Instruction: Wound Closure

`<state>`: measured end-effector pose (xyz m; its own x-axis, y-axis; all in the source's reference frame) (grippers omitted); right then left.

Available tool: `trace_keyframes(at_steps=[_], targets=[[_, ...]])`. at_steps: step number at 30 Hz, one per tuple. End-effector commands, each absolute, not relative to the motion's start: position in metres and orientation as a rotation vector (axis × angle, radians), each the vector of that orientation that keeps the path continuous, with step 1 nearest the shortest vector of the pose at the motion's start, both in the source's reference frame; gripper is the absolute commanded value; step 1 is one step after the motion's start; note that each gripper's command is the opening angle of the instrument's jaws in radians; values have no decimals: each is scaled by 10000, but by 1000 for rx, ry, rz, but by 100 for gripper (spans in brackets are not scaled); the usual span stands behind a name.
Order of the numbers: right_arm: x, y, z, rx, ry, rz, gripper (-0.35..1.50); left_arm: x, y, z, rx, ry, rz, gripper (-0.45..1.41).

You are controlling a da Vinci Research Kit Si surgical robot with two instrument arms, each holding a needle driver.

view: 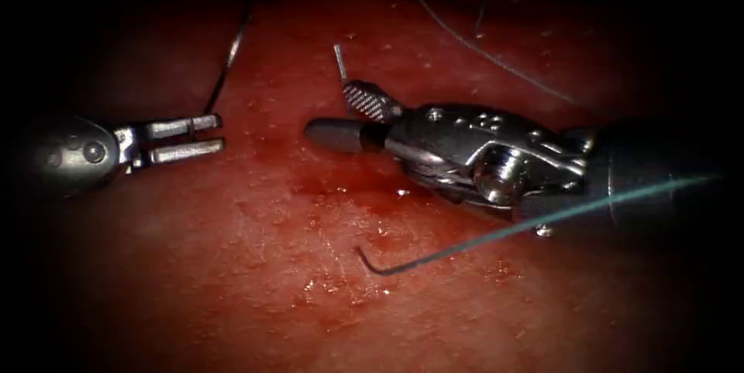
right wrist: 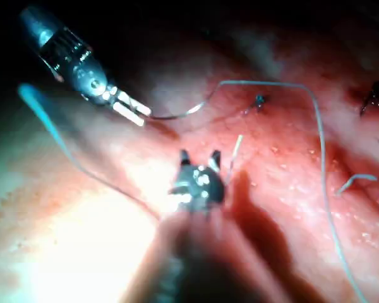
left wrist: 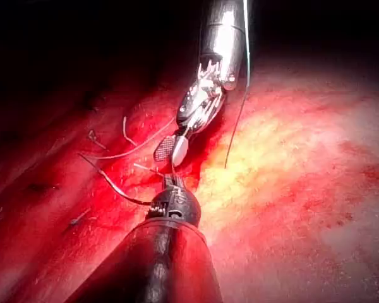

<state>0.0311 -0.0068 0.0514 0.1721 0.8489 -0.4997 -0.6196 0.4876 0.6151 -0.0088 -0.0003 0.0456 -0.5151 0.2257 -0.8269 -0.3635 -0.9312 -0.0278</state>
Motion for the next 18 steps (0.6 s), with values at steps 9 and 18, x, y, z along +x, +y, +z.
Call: trace_keyframes(at_steps=[9, 18], targets=[[310, -54, 523, 253, 893, 1117, 106, -82, -2, 477, -1218, 229, 2503, -45], [326, -57, 552, 217, 840, 1118, 103, -81, -2, 484, -1126, 276, 2614, -45]])
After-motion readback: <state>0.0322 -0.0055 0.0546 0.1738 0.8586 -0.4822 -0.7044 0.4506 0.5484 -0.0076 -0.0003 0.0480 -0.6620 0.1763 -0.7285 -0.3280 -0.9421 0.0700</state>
